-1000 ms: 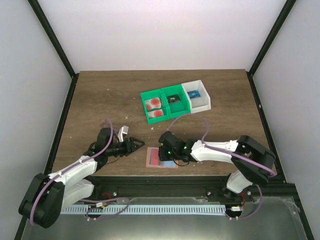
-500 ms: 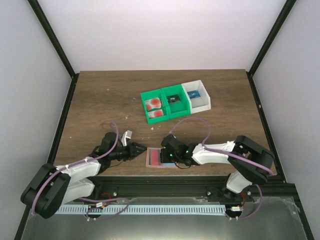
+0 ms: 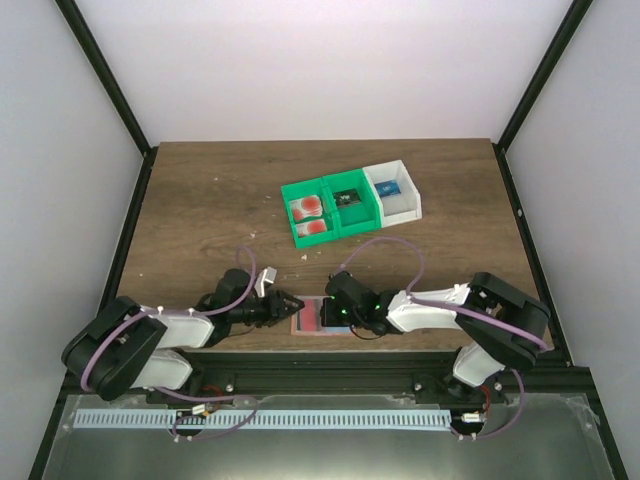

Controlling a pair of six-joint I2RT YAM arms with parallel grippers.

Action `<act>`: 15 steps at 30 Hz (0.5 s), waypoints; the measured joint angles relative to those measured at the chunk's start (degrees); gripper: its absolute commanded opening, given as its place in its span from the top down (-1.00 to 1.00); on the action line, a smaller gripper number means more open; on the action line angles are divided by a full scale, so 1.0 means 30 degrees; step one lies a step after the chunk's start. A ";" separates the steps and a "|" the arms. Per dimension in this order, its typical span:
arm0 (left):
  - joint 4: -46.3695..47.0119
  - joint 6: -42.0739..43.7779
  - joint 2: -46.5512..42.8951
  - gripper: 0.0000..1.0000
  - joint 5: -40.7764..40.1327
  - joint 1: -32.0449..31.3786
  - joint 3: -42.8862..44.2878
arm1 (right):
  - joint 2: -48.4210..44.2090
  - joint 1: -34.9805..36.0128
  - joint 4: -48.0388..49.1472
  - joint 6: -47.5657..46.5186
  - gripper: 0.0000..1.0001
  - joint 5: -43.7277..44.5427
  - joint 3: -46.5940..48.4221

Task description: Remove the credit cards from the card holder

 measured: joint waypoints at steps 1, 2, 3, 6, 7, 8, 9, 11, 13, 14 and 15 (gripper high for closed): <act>0.0211 -0.0022 0.0270 0.05 0.0000 -0.0080 0.0000 | 0.0000 0.0000 0.0044 0.0000 0.99 -0.0015 -0.0015; 0.0364 -0.0036 0.0437 0.05 0.0000 -0.0131 0.0000 | 0.0022 0.0000 0.0109 0.0000 0.99 -0.0058 -0.0015; 0.0546 -0.0066 0.0576 0.05 0.0000 -0.0168 0.0000 | 0.0029 0.0000 0.0131 0.0000 0.99 -0.0073 -0.0015; 0.0758 -0.0102 0.0736 0.05 0.0000 -0.0211 0.0000 | 0.0036 0.0000 0.0168 0.0000 0.99 -0.0080 -0.0029; 0.0780 -0.0102 0.0743 0.05 -0.0007 -0.0219 0.0000 | 0.0036 0.0000 0.0197 0.0000 0.99 -0.0080 -0.0044; 0.0787 -0.0095 0.0750 0.05 -0.0022 -0.0219 0.0000 | 0.0036 0.0000 0.0233 0.0000 0.99 -0.0080 -0.0066; 0.0787 -0.0080 0.0772 0.04 -0.0036 -0.0219 0.0007 | 0.0036 0.0000 0.0262 0.0000 0.99 -0.0080 -0.0080; 0.0787 -0.0029 0.0969 0.04 -0.0080 -0.0219 0.0015 | 0.0044 0.0000 0.0342 0.0000 0.99 -0.0087 -0.0109; 0.0787 -0.0007 0.1260 0.03 -0.0087 -0.0219 0.0015 | 0.0044 0.0000 0.0372 0.0000 0.99 -0.0095 -0.0124; 0.0831 -0.0015 0.1399 0.03 -0.0087 -0.0219 0.0015 | 0.0044 0.0000 0.0379 0.0000 0.99 -0.0095 -0.0124; 0.0933 -0.0015 0.1523 0.03 -0.0087 -0.0219 0.0015 | 0.0044 0.0000 0.0379 0.0000 0.99 -0.0095 -0.0124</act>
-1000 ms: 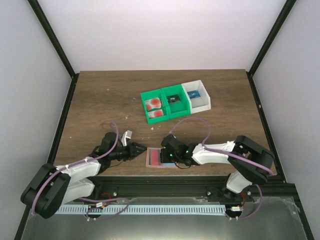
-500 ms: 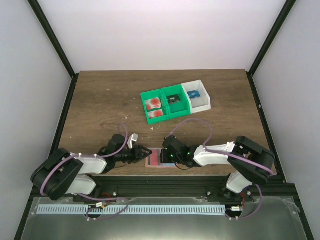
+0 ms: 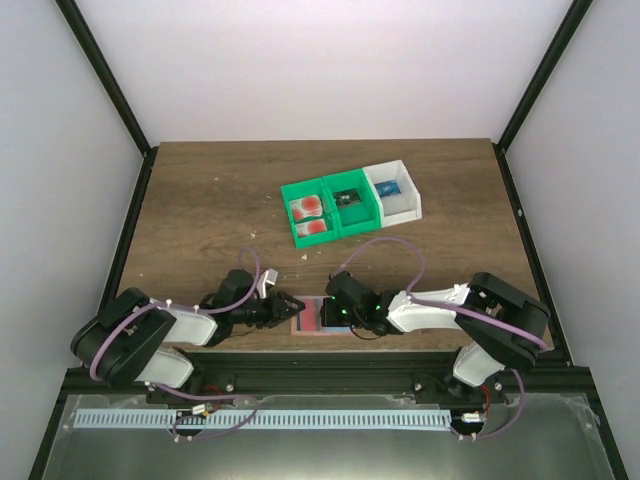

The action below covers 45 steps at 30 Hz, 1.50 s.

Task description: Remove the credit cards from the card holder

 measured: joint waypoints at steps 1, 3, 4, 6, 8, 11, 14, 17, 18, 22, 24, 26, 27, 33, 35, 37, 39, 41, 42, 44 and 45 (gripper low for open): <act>0.0073 -0.0007 0.0095 0.03 -0.0015 0.0000 0.0000 | 0.0000 0.0000 0.0000 0.0000 0.99 0.0000 0.0000; 0.0335 -0.0036 0.0313 0.03 -0.0007 -0.0015 0.0000 | 0.0000 0.0000 0.0007 0.0000 0.99 0.0000 0.0000; 0.0474 -0.0080 0.0423 0.03 -0.0015 -0.0036 0.0000 | 0.0000 0.0000 0.0015 0.0000 0.99 0.0000 -0.0007; 0.0743 -0.0226 0.0612 0.03 -0.0073 -0.0095 0.0000 | 0.0000 0.0000 0.0058 0.0007 0.99 0.0000 -0.0029; 0.0882 -0.0364 0.0685 0.04 -0.0168 -0.0168 0.0000 | 0.0000 0.0000 0.0160 0.0007 0.99 -0.0015 -0.0087; 0.0976 -0.0503 0.0714 0.09 -0.0372 -0.0299 0.0000 | 0.0000 -0.0007 0.0306 0.0051 0.99 -0.0044 -0.0160; 0.0940 -0.0641 0.0714 0.22 -0.0597 -0.0408 0.0000 | -0.0015 -0.0022 0.0525 0.0073 0.99 -0.0066 -0.0284; 0.0787 -0.0809 0.0707 0.23 -0.0772 -0.0495 0.0022 | -0.0044 -0.0022 0.0729 0.0080 0.99 -0.0080 -0.0393; 0.0605 -0.0816 0.0670 0.23 -0.0831 -0.0554 0.0102 | -0.0044 -0.0022 0.0765 0.0087 0.99 -0.0095 -0.0408; -0.0415 -0.0816 0.0408 0.23 -0.1253 -0.0896 0.0576 | -0.0109 -0.0051 0.0940 0.0131 0.95 -0.0138 -0.0532; -0.0794 -0.0816 0.0357 0.23 -0.1515 -0.1122 0.0801 | -0.0168 -0.0058 0.0976 0.0124 0.92 -0.0131 -0.0597; -0.1056 -0.0860 0.0357 0.23 -0.1632 -0.1326 0.1020 | -0.0350 -0.0087 0.0947 0.0102 0.92 -0.0095 -0.0736; -0.1122 -0.0874 0.0357 0.23 -0.1639 -0.1413 0.1078 | -0.0430 -0.0095 0.0903 0.0095 0.92 -0.0058 -0.0780; -0.1880 -0.0867 0.0291 0.24 -0.1690 -0.1741 0.1588 | -0.0750 -0.0095 0.0918 0.0066 0.92 0.0073 -0.1100; -0.2331 -0.0860 0.0073 0.24 -0.1785 -0.1807 0.1741 | -0.0750 -0.0095 0.1005 0.0073 0.92 0.0066 -0.1144; -0.2703 -0.0845 -0.0175 0.24 -0.1865 -0.1880 0.1902 | -0.0758 -0.0095 0.1122 0.0080 0.92 0.0066 -0.1202; -0.2871 -0.0845 -0.0372 0.24 -0.1894 -0.1931 0.1967 | -0.0787 -0.0095 0.1362 0.0095 0.88 0.0066 -0.1333; -0.3031 -0.0780 -0.0539 0.21 -0.1931 -0.1982 0.2033 | -0.0809 -0.0095 0.1508 0.0153 0.80 0.0051 -0.1406; -0.3147 -0.0714 -0.0597 0.20 -0.1945 -0.2004 0.2098 | -0.0831 -0.0095 0.1574 0.0131 0.78 0.0000 -0.1428; -0.3490 -0.0437 -0.0641 0.20 -0.1996 -0.2062 0.2368 | -0.0882 -0.0095 0.1632 0.0146 0.77 -0.0044 -0.1457; -0.3643 -0.0328 -0.0641 0.20 -0.1996 -0.2091 0.2543 | -0.0969 -0.0087 0.1647 0.0124 0.77 -0.0066 -0.1523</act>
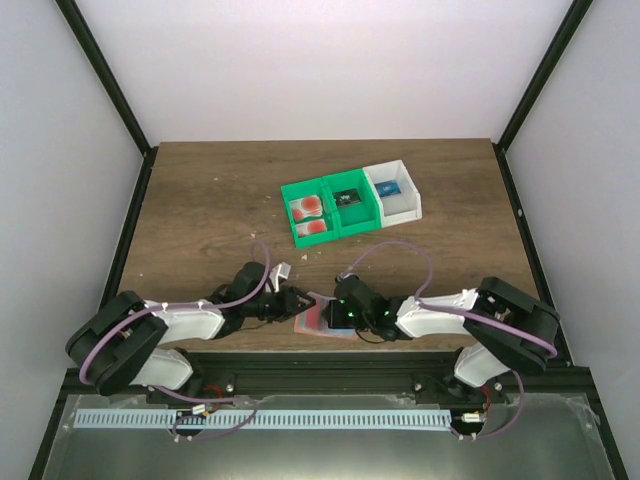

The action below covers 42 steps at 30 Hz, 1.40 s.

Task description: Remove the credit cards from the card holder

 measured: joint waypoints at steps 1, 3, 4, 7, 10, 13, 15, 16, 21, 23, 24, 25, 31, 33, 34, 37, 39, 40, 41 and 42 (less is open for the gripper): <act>-0.0080 0.0058 0.0000 0.20 0.0000 -0.0036 0.0138 | -0.0095 0.0000 0.0007 0.0007 0.77 -0.0007 -0.0073; -0.0131 0.0182 0.0000 0.19 0.0087 -0.0117 0.0393 | -0.0386 0.0000 -0.0095 -0.0015 0.77 -0.0066 -0.0248; -0.0124 0.0197 0.0000 0.19 0.0153 -0.0175 0.0488 | -0.0554 0.0015 -0.0219 -0.0058 0.77 -0.0109 -0.0321; -0.0058 0.0197 0.0000 0.18 0.0401 -0.0306 0.0619 | -0.1217 0.0051 -0.0794 -0.0160 0.77 -0.0109 -0.0481; -0.0036 0.0109 0.0000 0.17 0.0539 -0.0423 0.0627 | -0.2200 0.0109 -0.1209 -0.0284 0.77 0.0044 -0.0510; -0.0036 -0.0036 0.0000 0.16 0.0561 -0.0736 0.0627 | -0.3133 0.0109 -0.1115 -0.0357 0.78 0.0211 -0.0816; -0.0036 -0.0124 0.0000 0.15 0.0525 -0.1049 0.0670 | -0.3330 0.0109 -0.1042 -0.0357 0.79 0.0233 -0.1129; -0.0044 -0.0138 0.0000 0.15 0.0510 -0.1158 0.0721 | -0.3337 0.0109 -0.1027 -0.0350 0.79 0.0233 -0.1297; 0.0022 -0.0342 0.0197 0.14 0.0481 -0.1749 0.1457 | -0.3337 0.0117 -0.0954 -0.0342 0.80 0.0233 -0.2055; 0.0102 -0.0408 0.0364 0.14 0.0430 -0.2025 0.1785 | -0.3337 0.0117 -0.0940 -0.0342 0.81 0.0240 -0.2098; 0.0109 -0.0444 0.0423 0.14 0.0401 -0.2149 0.1916 | -0.3351 0.0117 -0.0882 -0.0342 0.81 0.0240 -0.2098; 0.0117 -0.0466 0.0481 0.14 0.0357 -0.2244 0.2025 | -0.3381 0.0117 -0.0860 -0.0342 0.81 0.0240 -0.2098; 0.0109 -0.0532 0.0743 0.14 0.0233 -0.2419 0.2237 | -0.4605 0.0124 -0.1093 -0.0117 0.80 0.0831 -0.2528; 0.0117 -0.0539 0.0794 0.14 0.0204 -0.2426 0.2244 | -0.5479 0.0124 -0.1508 0.0036 0.78 0.1260 -0.2849; 0.0131 -0.0546 0.0852 0.14 0.0204 -0.2433 0.2251 | -0.6018 0.0124 -0.1814 0.0182 0.77 0.1515 -0.3002; 0.0175 -0.0619 0.1282 0.14 0.0131 -0.2688 0.2382 | -0.8029 0.0131 -0.2958 0.0452 0.74 0.2331 -0.3344; 0.0437 -0.0699 0.1741 0.15 0.0124 -0.3089 0.2579 | -0.9428 0.0131 -0.3701 0.0634 0.72 0.2798 -0.3402; 0.0670 -0.0772 0.2033 0.15 0.0131 -0.3351 0.2703 | -1.0316 0.0131 -0.4087 0.0743 0.72 0.3067 -0.3424; 0.0860 -0.0852 0.2273 0.15 0.0146 -0.3577 0.2820 | -1.0834 0.0131 -0.4299 0.0801 0.71 0.3213 -0.3439; 0.1122 -0.0976 0.2535 0.15 0.0160 -0.3781 0.2929 | -1.1591 0.0131 -0.4626 0.0845 0.71 0.3395 -0.3475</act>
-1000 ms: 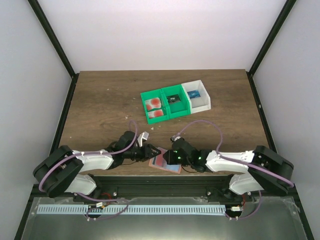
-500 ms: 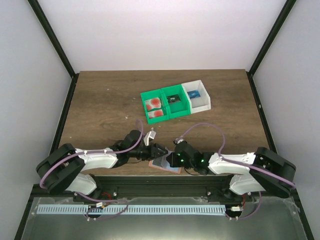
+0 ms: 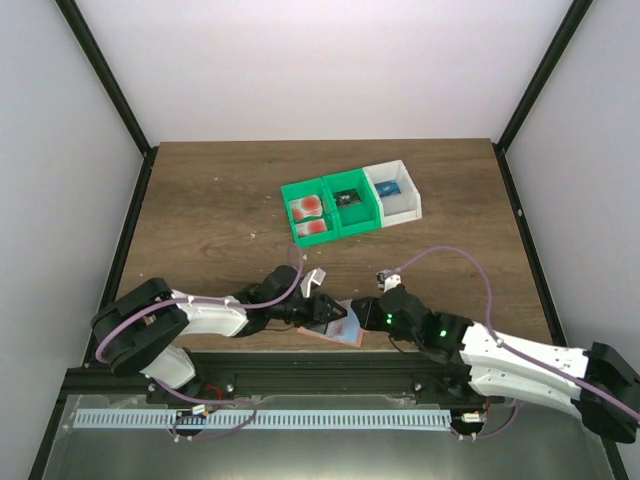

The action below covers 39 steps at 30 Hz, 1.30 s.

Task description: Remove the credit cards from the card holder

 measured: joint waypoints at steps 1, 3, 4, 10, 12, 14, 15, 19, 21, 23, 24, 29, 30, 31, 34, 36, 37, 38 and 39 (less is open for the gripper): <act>0.0153 -0.0087 0.0160 0.15 0.0022 -0.0146 0.0073 | -0.0634 0.0000 -0.0306 0.0036 0.71 0.0160 -0.0007; 0.0401 -0.0146 0.0335 0.14 0.0044 -0.0277 0.0109 | -0.1654 0.0007 -0.0801 0.0109 0.70 0.0357 -0.0007; 0.0415 -0.0146 0.0328 0.13 0.0036 -0.0277 0.0109 | -0.1982 0.0007 -0.1049 0.0153 0.70 0.0386 -0.0007; -0.0823 0.0459 -0.0226 0.12 -0.0401 0.0248 0.0306 | -0.2237 0.0007 -0.1909 0.0321 0.68 0.0182 -0.0007; -0.1617 0.0838 -0.0933 0.11 -0.0634 0.0947 0.0291 | -0.1931 0.0007 -0.1938 0.0313 0.67 0.0022 -0.0007; -0.2317 0.1290 -0.1858 0.09 -0.0918 0.1829 0.0211 | -0.1180 0.0007 -0.1843 0.0291 0.67 -0.0248 0.0007; -0.2594 0.1494 -0.2280 0.08 -0.1056 0.2171 0.0175 | -0.0780 0.0007 -0.1807 0.0284 0.67 -0.0379 0.0007; -0.3504 0.2288 -0.3679 0.06 -0.1486 0.2973 -0.0109 | 0.1290 0.0007 -0.1610 0.0066 0.67 -0.0903 0.0102; -0.3351 0.2346 -0.3912 0.05 -0.1406 0.3147 -0.0670 | 0.2339 0.0015 -0.1515 -0.0051 0.67 -0.1166 0.0299; -0.3126 0.2310 -0.3869 0.03 -0.1202 0.3300 -0.1479 | 0.3177 0.0007 -0.1290 -0.0124 0.67 -0.1384 0.0481; -0.3126 0.2302 -0.3774 0.02 -0.1093 0.3344 -0.1778 | 0.3592 0.0007 -0.1188 -0.0131 0.67 -0.1472 0.0605; -0.2586 0.2310 -0.3111 0.02 -0.0291 0.3381 -0.2601 | 0.5319 0.0007 -0.0444 -0.0146 0.67 -0.1872 0.0867; -0.2251 0.2310 -0.3038 0.03 -0.0058 0.3381 -0.2703 | 0.5552 0.0007 -0.0197 -0.0131 0.67 -0.1887 0.0874; -0.2040 0.2317 -0.2980 0.04 0.0095 0.3381 -0.2754 | 0.5748 0.0007 0.0117 -0.0131 0.67 -0.1938 0.0896; -0.1166 0.2346 -0.2499 0.10 0.0736 0.3381 -0.2827 | 0.6251 0.0007 0.0896 -0.0124 0.67 -0.2055 0.0896; -0.0743 0.2346 -0.2091 0.13 0.1115 0.3359 -0.2834 | 0.6492 0.0007 0.1304 -0.0124 0.67 -0.2113 0.0896; -0.0583 0.2331 -0.1938 0.14 0.1239 0.3330 -0.2834 | 0.6601 0.0007 0.1479 -0.0138 0.68 -0.2149 0.0896; -0.0401 0.2346 -0.1800 0.14 0.1362 0.3249 -0.2834 | 0.6696 0.0007 0.1617 -0.0138 0.67 -0.2164 0.0903; -0.0248 0.2346 -0.1705 0.15 0.1472 0.3140 -0.2834 | 0.6776 0.0007 0.1749 -0.0153 0.68 -0.2171 0.0903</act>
